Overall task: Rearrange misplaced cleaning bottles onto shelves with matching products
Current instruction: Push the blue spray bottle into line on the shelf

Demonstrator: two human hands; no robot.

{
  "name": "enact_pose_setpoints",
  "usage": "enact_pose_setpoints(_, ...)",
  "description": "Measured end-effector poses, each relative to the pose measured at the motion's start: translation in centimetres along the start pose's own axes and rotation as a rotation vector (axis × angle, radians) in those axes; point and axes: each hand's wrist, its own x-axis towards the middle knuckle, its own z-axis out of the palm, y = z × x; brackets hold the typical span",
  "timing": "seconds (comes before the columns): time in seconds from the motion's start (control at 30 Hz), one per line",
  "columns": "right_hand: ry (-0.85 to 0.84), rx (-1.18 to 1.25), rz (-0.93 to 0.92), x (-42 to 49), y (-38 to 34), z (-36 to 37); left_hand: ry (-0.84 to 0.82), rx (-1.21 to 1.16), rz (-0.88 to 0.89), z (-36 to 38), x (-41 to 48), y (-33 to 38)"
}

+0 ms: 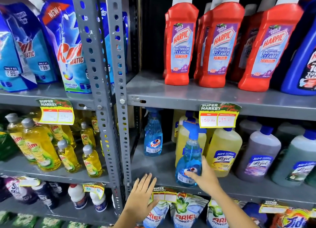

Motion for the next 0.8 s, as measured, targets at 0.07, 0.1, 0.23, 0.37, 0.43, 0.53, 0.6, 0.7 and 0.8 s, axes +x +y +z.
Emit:
enact_pose_setpoints(0.07,0.000,-0.019,-0.016,0.0,-1.1,1.8,0.047,0.019,0.021,0.5,-0.1,-0.1)
enact_pose_setpoints(0.1,0.003,-0.025,-0.029,0.2,-1.6,2.7,0.052,0.025,0.027,0.5,-0.1,-0.1)
enact_pose_setpoints(0.23,-0.012,-0.017,-0.066,1.2,-3.9,6.2,0.099,0.028,0.032,0.8,0.2,-0.1)
enact_pose_setpoints(0.37,-0.001,-0.063,-0.084,2.6,-6.0,8.3,0.132,0.025,0.037,1.1,0.4,-0.3)
enact_pose_setpoints(0.43,0.008,-0.094,-0.083,3.2,-6.5,8.8,0.140,0.031,0.040,1.2,0.4,-0.2)
enact_pose_setpoints(0.53,0.002,-0.086,-0.089,4.0,-6.7,9.3,0.152,0.027,0.043,1.4,0.4,-0.1)
enact_pose_setpoints(0.6,-0.020,-0.082,-0.092,4.5,-6.6,9.3,0.158,0.026,0.038,1.4,0.4,0.0)
enact_pose_setpoints(0.7,-0.094,-0.067,-0.106,5.2,-6.2,8.8,0.160,0.031,0.027,1.4,0.3,0.1)
enact_pose_setpoints(0.8,-0.165,-0.064,-0.113,5.6,-5.9,8.4,0.164,0.031,0.026,1.2,0.2,0.3)
